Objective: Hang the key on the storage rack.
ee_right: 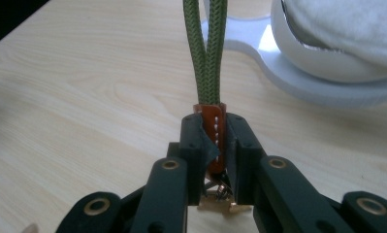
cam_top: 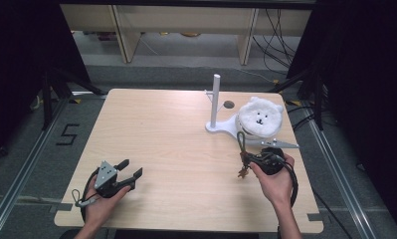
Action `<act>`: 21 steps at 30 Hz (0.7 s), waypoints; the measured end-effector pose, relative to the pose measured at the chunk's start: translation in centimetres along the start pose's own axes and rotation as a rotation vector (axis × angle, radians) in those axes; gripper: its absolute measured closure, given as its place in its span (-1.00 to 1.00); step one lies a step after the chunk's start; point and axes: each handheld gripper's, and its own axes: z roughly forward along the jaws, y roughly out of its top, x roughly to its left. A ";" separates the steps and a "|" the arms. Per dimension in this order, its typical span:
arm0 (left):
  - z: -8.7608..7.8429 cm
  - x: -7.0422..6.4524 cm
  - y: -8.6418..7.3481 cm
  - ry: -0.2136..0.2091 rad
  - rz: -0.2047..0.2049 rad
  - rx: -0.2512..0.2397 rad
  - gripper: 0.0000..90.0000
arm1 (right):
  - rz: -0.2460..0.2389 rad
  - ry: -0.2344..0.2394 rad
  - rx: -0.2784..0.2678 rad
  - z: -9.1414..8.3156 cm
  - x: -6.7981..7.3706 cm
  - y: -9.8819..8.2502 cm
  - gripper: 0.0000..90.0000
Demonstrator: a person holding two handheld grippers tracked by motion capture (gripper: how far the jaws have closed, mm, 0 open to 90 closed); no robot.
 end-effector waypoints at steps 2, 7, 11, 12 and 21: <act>0.0 0.0 0.0 0.002 -0.009 -0.005 -0.20 | -0.007 0.014 -0.033 0.0 0.2 0.0 0.77; -0.1 0.1 -0.1 0.006 -0.029 -0.030 -0.18 | -0.031 0.048 -0.101 0.4 0.9 0.0 0.77; -0.1 -0.2 0.2 -0.024 -0.061 -0.051 -0.16 | -0.038 0.081 -0.144 0.7 1.4 0.0 0.77; -0.2 -0.3 0.5 -0.030 -0.066 -0.040 -0.14 | -0.035 0.085 -0.156 0.7 1.7 0.0 0.77; 1.4 -3.2 5.4 -0.227 -0.070 -0.095 0.07 | -0.093 0.140 -0.224 1.4 3.7 0.4 0.77</act>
